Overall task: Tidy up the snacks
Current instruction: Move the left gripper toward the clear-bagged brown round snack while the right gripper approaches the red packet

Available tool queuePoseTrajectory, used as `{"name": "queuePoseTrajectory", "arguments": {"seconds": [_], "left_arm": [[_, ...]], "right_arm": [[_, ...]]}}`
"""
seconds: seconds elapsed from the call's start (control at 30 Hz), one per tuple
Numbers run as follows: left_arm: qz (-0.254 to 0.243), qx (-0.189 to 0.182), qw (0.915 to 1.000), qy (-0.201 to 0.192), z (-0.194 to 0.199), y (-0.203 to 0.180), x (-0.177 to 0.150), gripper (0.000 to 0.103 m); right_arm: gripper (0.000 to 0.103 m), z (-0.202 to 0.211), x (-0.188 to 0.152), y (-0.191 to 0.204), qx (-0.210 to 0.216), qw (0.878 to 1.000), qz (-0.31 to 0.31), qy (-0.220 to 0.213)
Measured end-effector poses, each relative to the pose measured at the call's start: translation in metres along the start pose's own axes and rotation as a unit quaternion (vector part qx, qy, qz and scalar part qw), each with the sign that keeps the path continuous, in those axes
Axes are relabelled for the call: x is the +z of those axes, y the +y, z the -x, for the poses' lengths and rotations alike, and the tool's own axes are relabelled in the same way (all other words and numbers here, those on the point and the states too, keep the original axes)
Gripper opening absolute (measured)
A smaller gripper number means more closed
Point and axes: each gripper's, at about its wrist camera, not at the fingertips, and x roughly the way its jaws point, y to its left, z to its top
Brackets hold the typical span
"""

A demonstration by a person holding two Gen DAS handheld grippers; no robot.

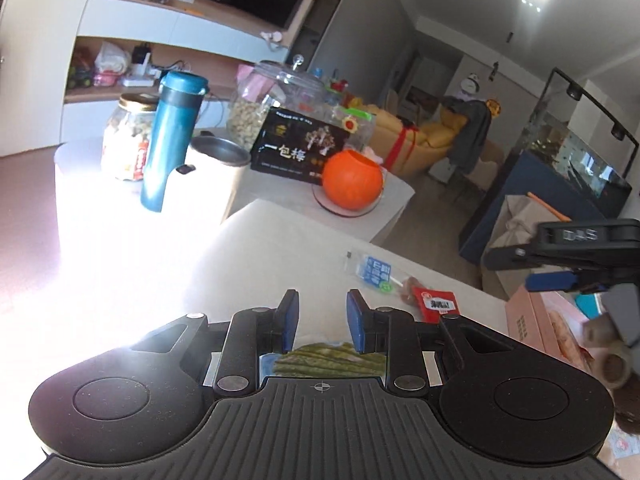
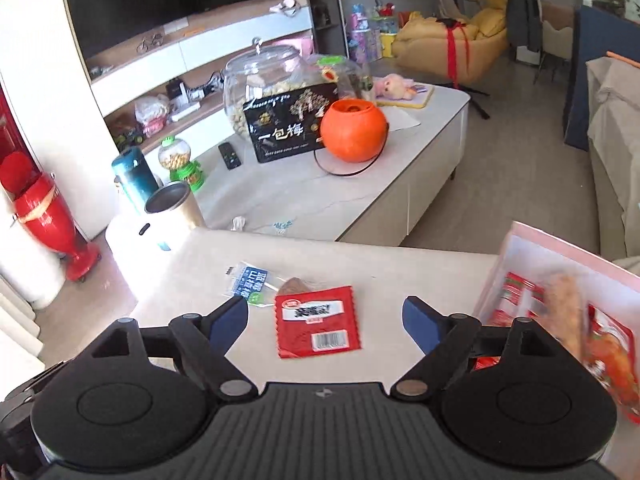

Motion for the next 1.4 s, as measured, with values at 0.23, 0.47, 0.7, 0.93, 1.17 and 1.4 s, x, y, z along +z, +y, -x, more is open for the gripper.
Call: {"name": "queuePoseTrajectory", "arguments": {"seconds": [0.23,0.47,0.7,0.93,1.17,1.4], "left_arm": [[0.037,0.015,0.9990,0.022,-0.002,0.023,0.006,0.029],[0.070,0.013,0.9963,0.049,-0.009,0.037,0.004,0.029],[0.039,-0.016,0.9967,0.069,-0.013,0.020,-0.003,0.029],[0.006,0.001,0.9986,0.052,-0.009,0.000,-0.010,0.029],[-0.017,0.011,0.9994,0.028,-0.008,-0.002,-0.008,0.029],[-0.003,0.007,0.9997,0.024,-0.006,0.007,-0.004,0.029]], "right_arm": [[0.084,-0.113,0.027,0.020,-0.027,0.997,-0.061,0.046],[0.051,-0.103,-0.007,0.041,-0.020,0.996,0.025,0.080],[0.035,-0.035,-0.069,0.040,0.037,0.991,0.060,0.117],[0.043,0.006,-0.086,0.020,0.043,0.993,0.029,0.106],[0.072,-0.041,-0.042,0.032,-0.005,0.998,-0.030,0.051],[0.058,-0.100,-0.020,0.056,-0.054,0.996,0.011,0.073]]}}
